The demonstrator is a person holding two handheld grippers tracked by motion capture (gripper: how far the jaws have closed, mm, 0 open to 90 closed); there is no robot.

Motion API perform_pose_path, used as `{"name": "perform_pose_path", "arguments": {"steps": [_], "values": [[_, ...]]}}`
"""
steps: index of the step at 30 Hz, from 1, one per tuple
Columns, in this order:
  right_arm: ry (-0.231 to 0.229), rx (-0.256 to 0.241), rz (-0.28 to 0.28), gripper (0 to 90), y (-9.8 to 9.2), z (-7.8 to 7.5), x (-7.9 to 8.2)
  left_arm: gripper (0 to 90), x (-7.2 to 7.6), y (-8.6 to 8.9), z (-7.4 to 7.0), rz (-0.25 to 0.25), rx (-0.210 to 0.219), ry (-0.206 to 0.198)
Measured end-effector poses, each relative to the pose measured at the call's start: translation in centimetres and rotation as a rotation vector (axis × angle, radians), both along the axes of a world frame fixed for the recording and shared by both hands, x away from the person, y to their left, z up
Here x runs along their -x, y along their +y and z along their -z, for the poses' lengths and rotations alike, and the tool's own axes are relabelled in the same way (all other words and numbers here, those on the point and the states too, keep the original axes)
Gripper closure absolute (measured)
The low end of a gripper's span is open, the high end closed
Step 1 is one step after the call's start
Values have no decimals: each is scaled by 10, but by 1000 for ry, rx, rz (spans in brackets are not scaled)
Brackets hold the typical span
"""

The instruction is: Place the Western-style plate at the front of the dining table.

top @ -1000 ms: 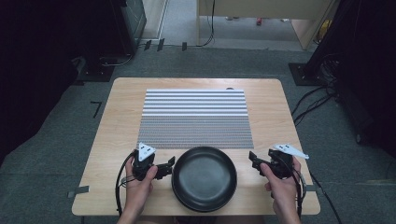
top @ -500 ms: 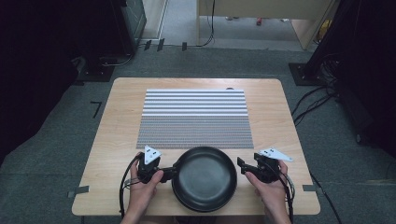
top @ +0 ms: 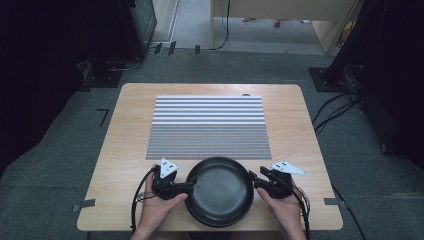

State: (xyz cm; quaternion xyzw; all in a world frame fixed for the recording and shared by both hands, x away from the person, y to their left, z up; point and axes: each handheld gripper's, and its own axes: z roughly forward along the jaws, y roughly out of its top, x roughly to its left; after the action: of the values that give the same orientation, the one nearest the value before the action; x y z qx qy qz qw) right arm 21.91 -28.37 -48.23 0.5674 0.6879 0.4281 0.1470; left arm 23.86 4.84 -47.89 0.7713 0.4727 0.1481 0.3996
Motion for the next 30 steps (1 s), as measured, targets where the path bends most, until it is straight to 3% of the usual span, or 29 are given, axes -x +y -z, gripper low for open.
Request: {"name": "perform_pose_path", "arguments": {"steps": [4,6,13,17,22,26,30], "values": [[-16,-12,-26,562,6,1,1,151,0,-1,0,11,11,8],[-14,17,-60,616,10,3,2,238,1,-1,0,14,23,13],[8,64,-88,656,14,6,3,298,3,-3,2,53,30,34],[35,32,-99,744,15,5,4,369,4,-5,4,61,21,44],[33,29,-91,753,15,6,4,446,4,-7,6,72,12,64],[52,-25,-74,798,9,5,4,481,3,-7,8,80,8,83],[56,-29,-67,804,9,4,4,493,3,-6,8,78,13,89]]}}
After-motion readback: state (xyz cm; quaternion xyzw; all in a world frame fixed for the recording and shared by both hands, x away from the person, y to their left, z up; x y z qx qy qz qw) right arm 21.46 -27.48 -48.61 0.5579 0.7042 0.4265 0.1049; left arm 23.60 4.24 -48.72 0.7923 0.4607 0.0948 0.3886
